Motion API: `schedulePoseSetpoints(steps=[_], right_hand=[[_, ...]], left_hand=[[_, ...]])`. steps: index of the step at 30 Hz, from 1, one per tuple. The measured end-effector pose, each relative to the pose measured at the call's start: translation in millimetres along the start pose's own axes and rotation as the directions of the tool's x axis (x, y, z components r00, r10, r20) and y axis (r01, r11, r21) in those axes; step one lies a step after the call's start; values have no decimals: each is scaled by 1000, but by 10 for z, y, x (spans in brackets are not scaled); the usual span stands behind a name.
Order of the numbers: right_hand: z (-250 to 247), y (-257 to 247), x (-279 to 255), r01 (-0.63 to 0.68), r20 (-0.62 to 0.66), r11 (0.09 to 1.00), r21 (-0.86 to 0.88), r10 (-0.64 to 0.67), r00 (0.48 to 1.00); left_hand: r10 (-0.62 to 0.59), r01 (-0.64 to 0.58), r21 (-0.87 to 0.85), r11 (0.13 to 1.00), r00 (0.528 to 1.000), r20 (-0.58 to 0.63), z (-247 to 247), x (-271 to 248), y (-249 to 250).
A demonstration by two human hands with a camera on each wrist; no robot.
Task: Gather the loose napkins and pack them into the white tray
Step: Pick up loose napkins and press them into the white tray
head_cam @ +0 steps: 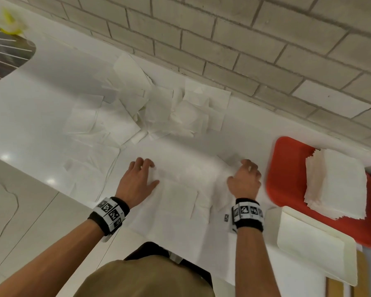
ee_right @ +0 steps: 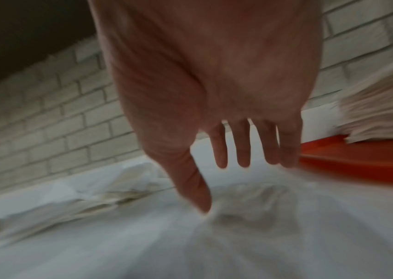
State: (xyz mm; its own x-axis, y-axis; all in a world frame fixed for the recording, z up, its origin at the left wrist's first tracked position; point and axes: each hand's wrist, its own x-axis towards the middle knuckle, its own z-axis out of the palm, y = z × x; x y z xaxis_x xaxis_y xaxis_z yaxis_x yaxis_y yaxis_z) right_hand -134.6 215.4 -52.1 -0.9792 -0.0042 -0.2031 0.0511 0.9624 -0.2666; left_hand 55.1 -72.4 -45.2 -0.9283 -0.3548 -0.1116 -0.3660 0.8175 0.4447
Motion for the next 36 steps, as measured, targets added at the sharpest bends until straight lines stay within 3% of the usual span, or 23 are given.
schedulePoseSetpoints(steps=[3,6,9,13,15,18,20,23,26,29,32,36], right_hand=[[-26,238,260,-82,198,996,-38,88,976],[-7,300,315,-61,242,997,-51,72,968],[31,350,252,-26,192,1000,5,24,981],[-196,431,98,21,53,949,316,-40,998],[-412,440,-3,73,-19,911,405,-72,997],[-723,414,-124,160,-71,849,503,-144,987],[-910,383,-185,185,-33,813,551,-200,979],[-1128,291,-277,193,121,761,620,-336,934],[-1255,174,-413,165,267,714,681,-451,852],[-1329,163,-543,189,307,696,693,-522,796],[-1293,250,-561,184,308,704,686,-510,803],[-1147,388,-374,356,172,732,581,-538,825]], left_hand=[[147,-147,-17,989,989,20,-42,282,303],[146,-149,4,989,973,180,99,611,666],[88,-140,122,983,929,359,333,812,915],[108,-158,72,985,883,456,498,965,1070],[145,-129,-67,989,885,443,515,1009,1066],[115,-5,-290,957,924,364,504,1040,1035],[90,56,-384,922,932,351,487,1044,1038],[91,93,-394,914,901,424,511,1048,1101],[143,13,-321,947,878,456,549,1050,1170],[231,-71,-368,927,880,414,438,1056,1255],[340,-169,-461,871,885,318,287,1045,1303],[404,-184,-586,789,874,271,75,1014,1312]])
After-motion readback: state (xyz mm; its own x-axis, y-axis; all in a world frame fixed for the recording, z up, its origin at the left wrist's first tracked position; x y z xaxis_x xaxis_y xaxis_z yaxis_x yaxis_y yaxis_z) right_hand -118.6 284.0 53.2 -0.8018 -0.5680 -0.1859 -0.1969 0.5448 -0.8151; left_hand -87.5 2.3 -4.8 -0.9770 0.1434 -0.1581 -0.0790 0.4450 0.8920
